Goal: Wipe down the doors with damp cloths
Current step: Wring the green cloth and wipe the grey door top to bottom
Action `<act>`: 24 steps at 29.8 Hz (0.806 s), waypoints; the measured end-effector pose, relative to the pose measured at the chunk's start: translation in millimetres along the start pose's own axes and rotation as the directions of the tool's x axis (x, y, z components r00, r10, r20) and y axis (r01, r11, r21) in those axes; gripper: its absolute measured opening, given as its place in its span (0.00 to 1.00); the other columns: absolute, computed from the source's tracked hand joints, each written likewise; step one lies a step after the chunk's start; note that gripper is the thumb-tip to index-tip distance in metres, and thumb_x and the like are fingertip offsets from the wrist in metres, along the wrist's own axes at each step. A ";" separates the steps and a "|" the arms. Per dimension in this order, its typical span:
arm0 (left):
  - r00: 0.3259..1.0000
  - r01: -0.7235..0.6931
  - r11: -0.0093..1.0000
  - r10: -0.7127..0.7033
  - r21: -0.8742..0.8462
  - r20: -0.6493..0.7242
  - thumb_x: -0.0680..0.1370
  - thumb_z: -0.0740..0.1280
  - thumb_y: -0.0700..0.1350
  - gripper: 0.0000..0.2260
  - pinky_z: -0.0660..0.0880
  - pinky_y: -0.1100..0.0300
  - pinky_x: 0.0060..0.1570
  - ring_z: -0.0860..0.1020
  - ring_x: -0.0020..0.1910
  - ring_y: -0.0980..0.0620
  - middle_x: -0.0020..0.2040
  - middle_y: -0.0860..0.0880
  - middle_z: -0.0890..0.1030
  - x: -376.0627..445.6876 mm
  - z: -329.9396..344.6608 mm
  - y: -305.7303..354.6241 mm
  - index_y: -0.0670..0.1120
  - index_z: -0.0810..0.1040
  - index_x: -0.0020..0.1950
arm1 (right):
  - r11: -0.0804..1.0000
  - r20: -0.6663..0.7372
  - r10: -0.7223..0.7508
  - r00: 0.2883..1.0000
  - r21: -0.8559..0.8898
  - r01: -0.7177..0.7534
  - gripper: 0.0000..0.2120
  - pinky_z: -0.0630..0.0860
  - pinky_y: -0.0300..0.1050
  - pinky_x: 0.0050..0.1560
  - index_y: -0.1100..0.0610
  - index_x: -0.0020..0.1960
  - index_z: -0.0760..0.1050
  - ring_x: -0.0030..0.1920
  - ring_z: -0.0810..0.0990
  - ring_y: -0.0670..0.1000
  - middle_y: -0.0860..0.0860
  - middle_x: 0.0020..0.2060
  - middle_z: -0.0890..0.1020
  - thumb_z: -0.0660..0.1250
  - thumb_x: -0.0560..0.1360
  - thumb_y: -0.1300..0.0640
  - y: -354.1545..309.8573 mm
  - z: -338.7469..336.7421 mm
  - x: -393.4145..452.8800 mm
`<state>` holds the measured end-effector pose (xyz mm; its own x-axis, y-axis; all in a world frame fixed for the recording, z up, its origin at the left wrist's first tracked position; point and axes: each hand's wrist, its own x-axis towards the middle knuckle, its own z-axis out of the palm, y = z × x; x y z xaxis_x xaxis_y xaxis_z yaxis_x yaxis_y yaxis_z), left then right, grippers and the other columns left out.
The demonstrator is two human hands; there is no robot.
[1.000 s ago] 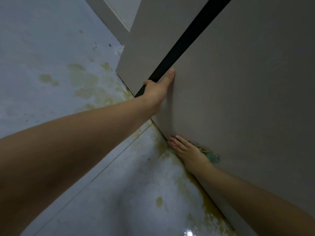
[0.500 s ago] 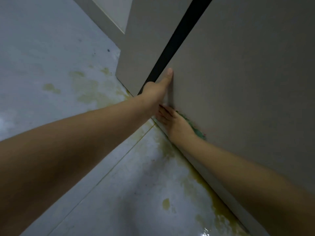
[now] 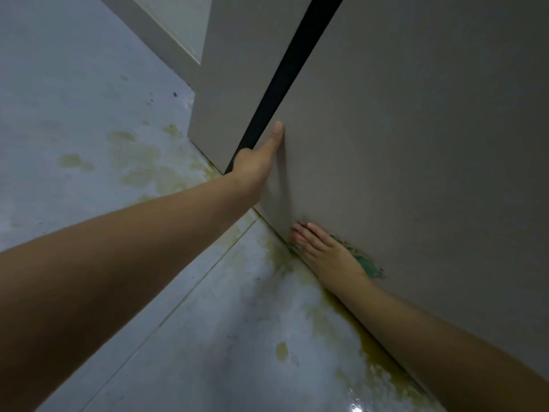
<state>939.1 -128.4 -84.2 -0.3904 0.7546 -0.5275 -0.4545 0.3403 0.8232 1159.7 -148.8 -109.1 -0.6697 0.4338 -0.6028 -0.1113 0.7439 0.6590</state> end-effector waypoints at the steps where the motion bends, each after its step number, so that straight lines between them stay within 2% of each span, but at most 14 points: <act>1: 1.000 0.008 1.000 -0.008 -0.013 0.007 0.67 0.63 0.73 0.48 0.65 0.53 0.65 0.68 0.68 0.41 0.69 0.44 0.70 -3.0 0.3 0.3 0.40 0.63 0.74 | 1.000 -0.016 0.029 0.999 0.006 -0.029 0.28 0.18 0.59 0.60 0.62 0.74 0.31 0.72 0.30 0.57 0.54 0.75 0.36 0.40 0.79 0.58 -0.5 4.3 -14.0; 3: 0.999 0.036 0.997 -0.035 -0.062 0.026 0.68 0.64 0.72 0.47 0.64 0.54 0.63 0.67 0.69 0.44 0.70 0.46 0.69 -11.1 2.8 1.0 0.40 0.62 0.74 | 0.994 -0.079 0.110 0.991 0.015 -0.110 0.29 0.18 0.56 0.63 0.58 0.75 0.34 0.71 0.29 0.56 0.51 0.74 0.37 0.36 0.75 0.60 -2.0 12.9 -42.8; 6: 0.997 0.065 0.998 -0.065 0.003 0.045 0.69 0.64 0.71 0.43 0.65 0.54 0.61 0.69 0.66 0.46 0.67 0.47 0.71 -29.5 9.4 -3.1 0.41 0.66 0.72 | 0.951 -0.265 0.309 0.913 0.080 -0.298 0.32 0.36 0.49 0.74 0.53 0.75 0.56 0.76 0.46 0.49 0.46 0.74 0.57 0.44 0.72 0.61 -3.5 28.0 -81.9; 7: 0.995 0.059 0.998 -0.061 0.025 0.083 0.69 0.64 0.70 0.41 0.64 0.54 0.63 0.68 0.68 0.46 0.69 0.48 0.70 -35.9 11.1 -4.5 0.42 0.67 0.72 | 0.925 -0.291 0.380 0.878 0.129 -0.357 0.32 0.40 0.48 0.74 0.56 0.76 0.57 0.76 0.46 0.49 0.47 0.74 0.58 0.47 0.71 0.62 -5.1 31.4 -93.5; 10: 0.968 0.040 0.999 -0.034 -0.022 0.249 0.72 0.64 0.67 0.37 0.58 0.53 0.71 0.63 0.73 0.50 0.73 0.52 0.67 -50.1 18.7 -3.8 0.47 0.66 0.73 | 0.839 -0.344 0.544 0.765 0.206 -0.504 0.33 0.42 0.46 0.75 0.56 0.77 0.51 0.76 0.41 0.48 0.47 0.76 0.50 0.50 0.72 0.64 -6.2 35.1 -120.9; 13: 0.960 0.030 1.000 -0.027 -0.007 0.280 0.74 0.62 0.66 0.36 0.54 0.56 0.72 0.58 0.75 0.51 0.76 0.53 0.62 -53.4 24.4 -5.2 0.48 0.61 0.76 | 0.733 -0.403 0.676 0.617 0.284 -0.618 0.29 0.44 0.47 0.75 0.56 0.75 0.59 0.77 0.45 0.48 0.47 0.75 0.60 0.53 0.74 0.63 1.0 31.3 -131.0; 14: 0.957 0.015 1.000 -0.017 0.007 0.291 0.75 0.61 0.65 0.35 0.57 0.62 0.70 0.59 0.75 0.52 0.75 0.53 0.62 -54.3 24.4 -5.7 0.48 0.61 0.75 | 0.686 -0.426 0.720 0.548 0.317 -0.655 0.28 0.45 0.48 0.75 0.57 0.75 0.59 0.77 0.46 0.49 0.48 0.74 0.61 0.53 0.75 0.62 5.2 28.2 -130.2; 16: 0.946 -0.015 0.998 -0.007 0.066 0.324 0.77 0.56 0.65 0.32 0.63 0.78 0.56 0.62 0.72 0.54 0.74 0.53 0.64 -57.1 24.4 -5.9 0.49 0.62 0.75 | 0.600 -0.461 0.781 0.421 0.367 -0.711 0.29 0.45 0.50 0.76 0.58 0.76 0.56 0.77 0.45 0.50 0.48 0.77 0.53 0.56 0.76 0.60 15.8 20.6 -120.2; 17: 0.947 -0.037 0.998 0.018 0.053 0.319 0.78 0.56 0.64 0.30 0.62 0.80 0.54 0.63 0.71 0.54 0.73 0.53 0.65 -55.6 25.6 -5.9 0.48 0.62 0.75 | 0.575 -0.472 0.795 0.380 0.388 -0.721 0.30 0.44 0.50 0.76 0.58 0.77 0.54 0.77 0.45 0.51 0.48 0.77 0.48 0.57 0.76 0.59 20.8 15.9 -111.7; 18: 0.949 -0.037 0.999 0.027 0.024 0.313 0.78 0.57 0.63 0.30 0.61 0.77 0.57 0.63 0.71 0.54 0.72 0.54 0.66 -54.3 27.0 -4.7 0.47 0.63 0.75 | 0.567 -0.487 0.797 0.357 0.400 -0.720 0.31 0.43 0.51 0.76 0.58 0.77 0.52 0.77 0.44 0.51 0.49 0.77 0.46 0.57 0.76 0.59 25.5 11.2 -101.5; 20: 0.956 -0.016 0.999 0.025 -0.032 0.293 0.78 0.60 0.60 0.29 0.62 0.71 0.57 0.65 0.71 0.54 0.68 0.54 0.70 -52.4 28.4 -3.0 0.45 0.64 0.74 | 0.599 -0.526 0.771 0.359 0.404 -0.692 0.30 0.43 0.50 0.76 0.59 0.76 0.53 0.77 0.48 0.52 0.49 0.77 0.50 0.57 0.76 0.60 30.9 2.5 -78.9; 21: 0.956 -0.024 0.999 0.036 -0.043 0.292 0.79 0.60 0.59 0.29 0.62 0.70 0.56 0.66 0.69 0.56 0.69 0.53 0.70 -52.7 27.6 -3.7 0.45 0.63 0.74 | 0.628 -0.538 0.751 0.383 0.401 -0.667 0.29 0.43 0.49 0.76 0.59 0.76 0.55 0.76 0.51 0.52 0.49 0.76 0.54 0.57 0.76 0.60 31.2 -1.0 -68.0; 22: 0.953 -0.018 0.996 0.043 -0.087 0.299 0.79 0.59 0.58 0.27 0.61 0.73 0.54 0.67 0.65 0.60 0.71 0.52 0.68 -54.5 28.2 -3.8 0.45 0.62 0.75 | 0.662 -0.545 0.727 0.419 0.390 -0.640 0.28 0.43 0.47 0.76 0.60 0.75 0.57 0.76 0.54 0.52 0.48 0.75 0.58 0.56 0.75 0.61 30.0 -3.5 -59.4; 24: 0.971 0.057 0.985 -0.016 -0.166 0.239 0.82 0.56 0.54 0.24 0.57 0.83 0.43 0.67 0.58 0.65 0.73 0.50 0.66 -60.4 31.7 -2.4 0.45 0.59 0.76 | 0.721 -0.535 0.677 0.505 0.345 -0.601 0.28 0.44 0.46 0.76 0.60 0.73 0.61 0.75 0.56 0.51 0.48 0.73 0.62 0.56 0.73 0.63 26.4 -6.4 -48.7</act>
<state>989.2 -157.0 -47.6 -0.1808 0.8611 -0.4752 -0.6024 0.2849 0.7456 1184.7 -153.5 -59.4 -0.8068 0.4507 0.3821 0.5752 0.4512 0.6823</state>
